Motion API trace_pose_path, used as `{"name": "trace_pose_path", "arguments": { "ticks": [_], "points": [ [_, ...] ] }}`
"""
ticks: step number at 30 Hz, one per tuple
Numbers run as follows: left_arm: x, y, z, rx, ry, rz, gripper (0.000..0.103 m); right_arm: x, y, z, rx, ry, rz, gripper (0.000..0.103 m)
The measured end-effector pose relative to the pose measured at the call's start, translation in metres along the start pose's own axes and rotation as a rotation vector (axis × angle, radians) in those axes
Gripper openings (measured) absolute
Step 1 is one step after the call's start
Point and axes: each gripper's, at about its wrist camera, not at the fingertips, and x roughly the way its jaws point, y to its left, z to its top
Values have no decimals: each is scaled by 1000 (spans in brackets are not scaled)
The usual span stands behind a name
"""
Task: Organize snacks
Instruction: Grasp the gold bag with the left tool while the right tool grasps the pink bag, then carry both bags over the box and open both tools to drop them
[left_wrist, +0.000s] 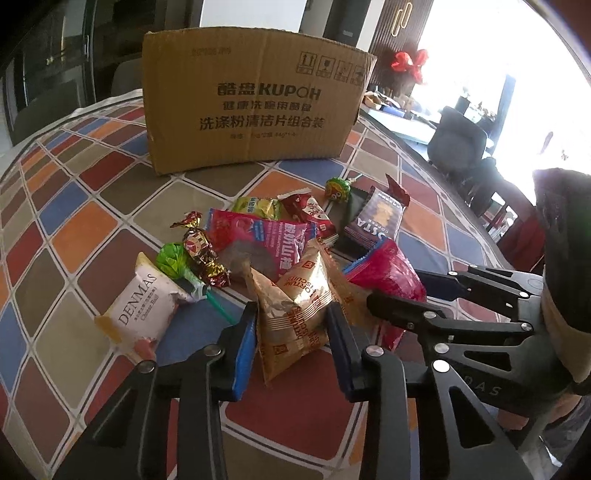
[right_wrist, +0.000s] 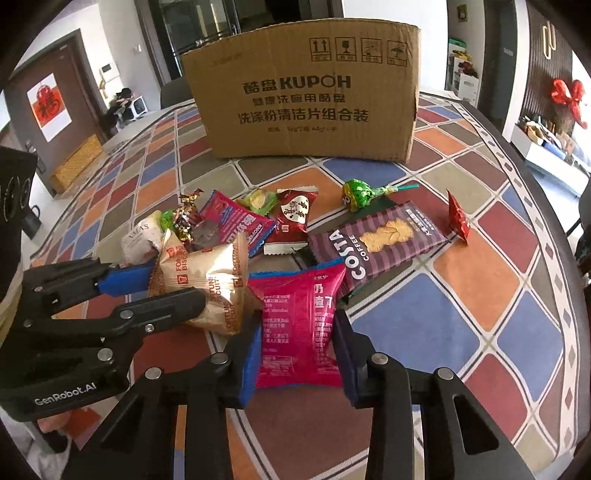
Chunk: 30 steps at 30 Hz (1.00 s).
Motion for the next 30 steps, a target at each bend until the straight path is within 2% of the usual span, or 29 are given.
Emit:
{"name": "trace_pose_path", "arguments": {
  "ticks": [9, 10, 11, 12, 22, 30],
  "points": [
    [-25, -4, -1, -9, -53, 16, 35, -20, 6, 0, 10, -48, 10, 37],
    [-31, -5, 0, -9, -67, 23, 34, -23, 7, 1, 9, -56, 8, 37],
    [-34, -6, 1, -7, -76, 29, 27, -26, 7, 2, 8, -64, 7, 37],
    [-37, -6, 2, -5, -83, 37, 26, -30, 7, 3, 7, -75, 5, 37],
    [-57, -7, 16, -13, -156, 51, 25, -54, 13, 19, 3, -157, 11, 37],
    [-74, -5, 41, -15, -223, 65, 25, -67, 15, 41, 12, -215, 21, 37]
  ]
}}
